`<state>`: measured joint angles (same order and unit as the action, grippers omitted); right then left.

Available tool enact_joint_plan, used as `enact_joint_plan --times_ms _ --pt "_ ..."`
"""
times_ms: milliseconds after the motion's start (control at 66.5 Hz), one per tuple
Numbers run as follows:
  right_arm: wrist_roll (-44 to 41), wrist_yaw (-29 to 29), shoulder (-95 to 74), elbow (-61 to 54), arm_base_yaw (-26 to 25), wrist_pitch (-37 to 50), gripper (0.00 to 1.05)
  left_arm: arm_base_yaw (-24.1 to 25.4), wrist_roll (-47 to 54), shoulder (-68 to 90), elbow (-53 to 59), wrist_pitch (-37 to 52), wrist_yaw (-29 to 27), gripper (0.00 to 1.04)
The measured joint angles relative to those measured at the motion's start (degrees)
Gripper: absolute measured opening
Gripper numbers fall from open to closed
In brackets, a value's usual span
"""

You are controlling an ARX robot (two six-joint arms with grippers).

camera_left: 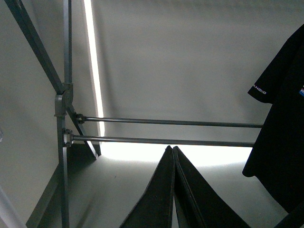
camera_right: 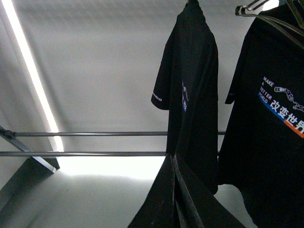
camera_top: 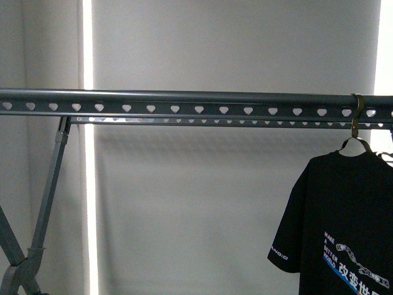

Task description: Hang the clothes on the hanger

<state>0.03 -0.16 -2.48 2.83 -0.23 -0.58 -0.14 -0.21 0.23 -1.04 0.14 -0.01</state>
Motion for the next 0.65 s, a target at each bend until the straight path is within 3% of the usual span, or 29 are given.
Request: enact_joint_plan --times_ms 406,496,646 --pt "0.0 0.0 2.2 -2.5 0.0 0.4 0.02 0.0 -0.1 0.0 0.0 0.0 0.0 0.04" --pt "-0.1 0.1 2.2 -2.5 0.0 0.4 0.23 0.0 0.0 0.0 0.0 0.0 0.0 0.25" --pt "-0.1 0.0 2.2 -2.5 0.0 0.4 0.5 0.0 0.0 0.0 0.0 0.0 0.0 0.53"
